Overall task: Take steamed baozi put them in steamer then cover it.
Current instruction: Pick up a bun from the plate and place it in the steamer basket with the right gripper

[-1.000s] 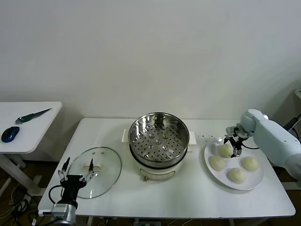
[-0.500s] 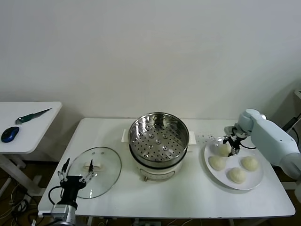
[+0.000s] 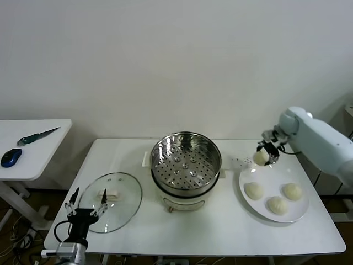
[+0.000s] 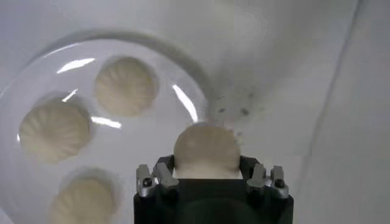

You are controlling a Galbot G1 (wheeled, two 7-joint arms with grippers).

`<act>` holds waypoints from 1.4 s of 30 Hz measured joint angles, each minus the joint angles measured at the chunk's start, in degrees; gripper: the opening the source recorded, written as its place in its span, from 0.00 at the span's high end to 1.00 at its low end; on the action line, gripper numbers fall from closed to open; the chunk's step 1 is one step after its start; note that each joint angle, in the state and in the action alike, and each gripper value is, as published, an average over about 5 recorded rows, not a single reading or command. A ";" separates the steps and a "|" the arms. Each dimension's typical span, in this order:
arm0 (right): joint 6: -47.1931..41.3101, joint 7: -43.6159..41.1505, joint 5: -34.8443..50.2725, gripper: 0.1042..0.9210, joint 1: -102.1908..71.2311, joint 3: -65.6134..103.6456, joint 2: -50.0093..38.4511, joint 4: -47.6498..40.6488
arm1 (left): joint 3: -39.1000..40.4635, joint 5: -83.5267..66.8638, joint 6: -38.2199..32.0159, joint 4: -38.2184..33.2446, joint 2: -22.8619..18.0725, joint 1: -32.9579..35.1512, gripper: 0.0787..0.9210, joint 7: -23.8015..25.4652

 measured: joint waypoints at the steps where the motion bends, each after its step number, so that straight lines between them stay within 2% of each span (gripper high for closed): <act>1: 0.74 -0.01 0.37 0.29 1.55 -1.02 0.59 0.80 | 0.08 -0.01 0.01 -0.06 0.06 0.08 0.12 -0.04; 7: 5.64 0.50 -0.86 0.29 7.62 -4.61 5.10 6.08 | 0.38 -0.05 0.04 -0.43 0.21 0.53 0.12 -0.17; 18: 13.33 2.58 -12.78 0.28 7.53 -4.28 14.59 13.45 | 0.08 -0.25 0.47 -1.13 0.80 0.43 0.12 -0.08; 31: 18.00 4.67 -26.26 0.28 -0.07 -3.29 21.14 13.49 | -0.33 -0.95 0.84 -1.51 1.13 0.60 0.12 -0.09; 42: 18.97 5.22 -31.31 0.27 -5.32 -3.24 22.96 11.66 | -0.49 -1.33 0.89 -1.03 1.13 0.58 0.12 -0.13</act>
